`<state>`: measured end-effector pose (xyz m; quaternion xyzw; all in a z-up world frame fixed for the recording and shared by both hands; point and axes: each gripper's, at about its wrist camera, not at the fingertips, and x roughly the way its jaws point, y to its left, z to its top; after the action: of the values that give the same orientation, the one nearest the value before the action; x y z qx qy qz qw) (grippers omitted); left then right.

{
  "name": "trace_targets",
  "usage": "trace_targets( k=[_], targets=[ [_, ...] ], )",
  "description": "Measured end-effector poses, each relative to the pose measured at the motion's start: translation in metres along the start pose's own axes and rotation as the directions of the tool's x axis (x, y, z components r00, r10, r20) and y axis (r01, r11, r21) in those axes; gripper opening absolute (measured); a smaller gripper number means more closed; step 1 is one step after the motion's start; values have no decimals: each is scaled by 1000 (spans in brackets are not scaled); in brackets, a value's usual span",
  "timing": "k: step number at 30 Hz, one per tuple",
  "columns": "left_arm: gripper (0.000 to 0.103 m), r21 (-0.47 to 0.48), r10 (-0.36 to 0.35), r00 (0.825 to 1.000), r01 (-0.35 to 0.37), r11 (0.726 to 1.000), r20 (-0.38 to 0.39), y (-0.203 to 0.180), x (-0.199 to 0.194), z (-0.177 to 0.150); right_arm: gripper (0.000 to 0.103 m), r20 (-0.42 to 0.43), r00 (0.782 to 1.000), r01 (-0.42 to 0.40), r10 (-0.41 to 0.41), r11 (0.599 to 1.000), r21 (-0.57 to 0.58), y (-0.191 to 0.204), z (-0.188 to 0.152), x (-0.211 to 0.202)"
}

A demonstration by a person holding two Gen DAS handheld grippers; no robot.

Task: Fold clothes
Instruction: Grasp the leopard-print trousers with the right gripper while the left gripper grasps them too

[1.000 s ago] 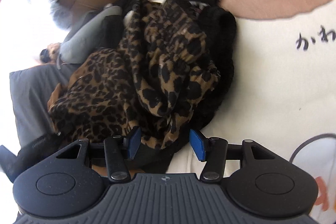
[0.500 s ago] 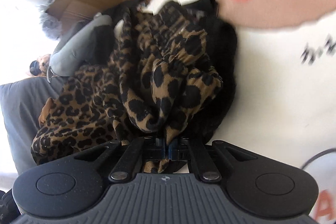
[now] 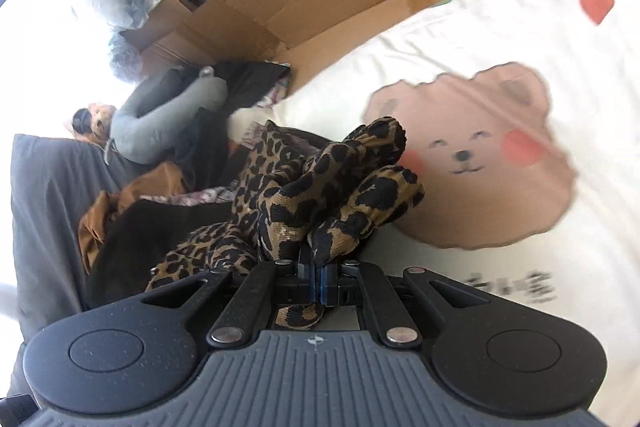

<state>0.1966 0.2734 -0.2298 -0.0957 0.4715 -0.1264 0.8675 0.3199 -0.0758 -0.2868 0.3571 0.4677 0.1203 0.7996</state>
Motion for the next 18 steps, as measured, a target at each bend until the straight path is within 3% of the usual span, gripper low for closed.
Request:
trace_targets(
  k=[7, 12, 14, 18],
  targets=[
    [2, 74, -79, 988, 90, 993, -130, -39, 18, -32, 0, -117, 986, 100, -119, 982, -159, -39, 9, -34],
    [9, 69, -159, 971, 173, 982, -177, -49, 26, -38, 0, -126, 971, 172, -203, 959, -224, -74, 21, -68],
    [9, 75, -147, 972, 163, 984, -185, -52, 29, -38, 0, -113, 970, 189, -217, 958, -217, -89, 25, -84],
    [19, 131, -123, 973, 150, 980, -196, -66, 40, -26, 0, -93, 970, 202, -224, 958, -202, -118, 25, -115]
  ],
)
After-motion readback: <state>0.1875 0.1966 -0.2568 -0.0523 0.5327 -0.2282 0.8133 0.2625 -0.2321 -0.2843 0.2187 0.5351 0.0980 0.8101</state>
